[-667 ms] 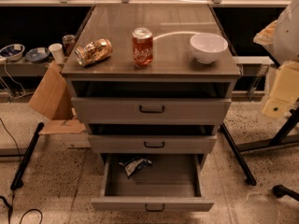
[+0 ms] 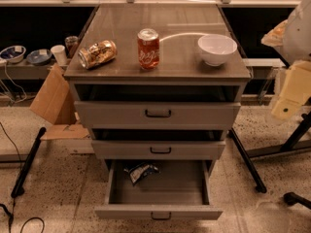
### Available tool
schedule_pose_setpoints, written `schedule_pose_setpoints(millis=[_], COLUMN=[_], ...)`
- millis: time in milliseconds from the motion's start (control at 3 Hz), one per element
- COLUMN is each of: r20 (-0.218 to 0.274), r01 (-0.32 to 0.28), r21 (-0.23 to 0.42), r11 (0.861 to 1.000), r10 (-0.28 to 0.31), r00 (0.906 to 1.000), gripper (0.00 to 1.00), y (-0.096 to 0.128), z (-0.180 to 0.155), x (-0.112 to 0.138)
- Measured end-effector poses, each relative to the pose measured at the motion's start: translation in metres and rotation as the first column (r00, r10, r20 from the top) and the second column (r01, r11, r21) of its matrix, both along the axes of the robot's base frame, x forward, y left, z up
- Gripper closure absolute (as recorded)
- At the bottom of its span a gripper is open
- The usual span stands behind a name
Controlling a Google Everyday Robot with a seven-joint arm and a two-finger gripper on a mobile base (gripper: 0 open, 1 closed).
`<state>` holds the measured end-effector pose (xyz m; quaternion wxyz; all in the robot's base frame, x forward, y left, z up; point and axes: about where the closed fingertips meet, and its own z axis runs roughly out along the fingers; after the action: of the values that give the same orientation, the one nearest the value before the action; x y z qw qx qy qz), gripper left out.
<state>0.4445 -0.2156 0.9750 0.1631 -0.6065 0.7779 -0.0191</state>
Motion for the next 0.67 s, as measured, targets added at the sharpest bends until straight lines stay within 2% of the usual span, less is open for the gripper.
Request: schedule_pose_setpoints(millis=[333,667], r20=[-0.023,-0.094], r01=[-0.027,-0.031], r21=[0.072,0.179], r11=[0.997,0.983], r10=[0.029,0.048], r00=[0.9993,0.9944], gripper=[0.00,0.00], y=[0.014,0.041], z=[-0.022,-0.081], x=[-0.003,-0.019])
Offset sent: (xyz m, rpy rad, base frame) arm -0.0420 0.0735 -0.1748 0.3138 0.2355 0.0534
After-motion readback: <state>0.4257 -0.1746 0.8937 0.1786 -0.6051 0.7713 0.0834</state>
